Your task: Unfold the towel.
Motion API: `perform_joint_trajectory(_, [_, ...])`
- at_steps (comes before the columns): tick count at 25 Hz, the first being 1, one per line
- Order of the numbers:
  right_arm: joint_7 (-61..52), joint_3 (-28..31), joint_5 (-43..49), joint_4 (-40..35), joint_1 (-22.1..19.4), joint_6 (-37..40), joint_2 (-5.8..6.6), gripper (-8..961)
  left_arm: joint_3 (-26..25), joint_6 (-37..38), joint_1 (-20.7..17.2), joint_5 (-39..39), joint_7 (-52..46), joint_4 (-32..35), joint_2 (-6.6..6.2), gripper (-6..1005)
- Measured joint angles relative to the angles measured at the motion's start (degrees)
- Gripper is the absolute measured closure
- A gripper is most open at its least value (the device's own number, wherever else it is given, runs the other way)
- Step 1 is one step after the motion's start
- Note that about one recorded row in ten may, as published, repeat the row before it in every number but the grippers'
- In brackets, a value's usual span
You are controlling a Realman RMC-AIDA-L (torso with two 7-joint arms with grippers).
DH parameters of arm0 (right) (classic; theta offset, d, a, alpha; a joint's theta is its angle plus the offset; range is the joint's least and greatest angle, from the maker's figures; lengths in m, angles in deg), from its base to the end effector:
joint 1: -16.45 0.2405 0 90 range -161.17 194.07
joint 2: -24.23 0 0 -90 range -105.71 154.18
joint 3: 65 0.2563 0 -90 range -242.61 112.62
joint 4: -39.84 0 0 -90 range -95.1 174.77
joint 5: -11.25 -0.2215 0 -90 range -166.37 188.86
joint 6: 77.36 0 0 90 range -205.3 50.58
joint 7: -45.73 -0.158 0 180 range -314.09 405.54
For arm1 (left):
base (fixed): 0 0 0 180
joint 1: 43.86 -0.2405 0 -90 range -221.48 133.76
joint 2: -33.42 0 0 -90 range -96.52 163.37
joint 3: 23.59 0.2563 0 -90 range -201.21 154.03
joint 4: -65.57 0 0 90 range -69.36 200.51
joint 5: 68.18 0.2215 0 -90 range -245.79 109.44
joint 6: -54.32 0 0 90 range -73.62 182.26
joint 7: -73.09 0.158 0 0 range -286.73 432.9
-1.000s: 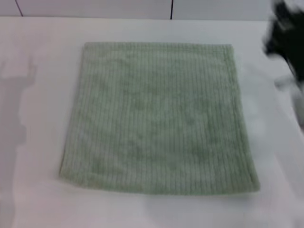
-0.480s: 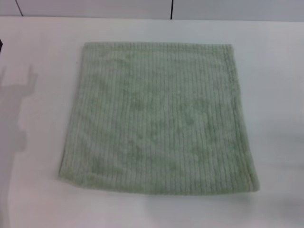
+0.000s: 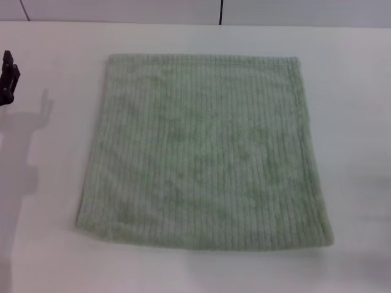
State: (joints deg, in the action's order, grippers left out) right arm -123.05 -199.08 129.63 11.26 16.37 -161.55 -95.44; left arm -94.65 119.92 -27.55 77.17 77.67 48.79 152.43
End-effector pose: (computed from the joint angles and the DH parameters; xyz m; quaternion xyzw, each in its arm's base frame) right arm 0.3606 0.2245 0.0061 -0.5337 0.2195 0.2836 0.7659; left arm -0.3637 0.3274 0.0116 -0.6384 -0.2013 -0.2357 0.7045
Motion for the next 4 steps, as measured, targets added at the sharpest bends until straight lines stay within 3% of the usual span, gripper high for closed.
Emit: perform_joint_trajectory(4, [0.0, -0.1, 0.0, 0.2, -0.1, 0.3, -0.03, 622, 0.3, -0.2, 0.0, 0.0, 0.0, 0.2, 0.0, 254])
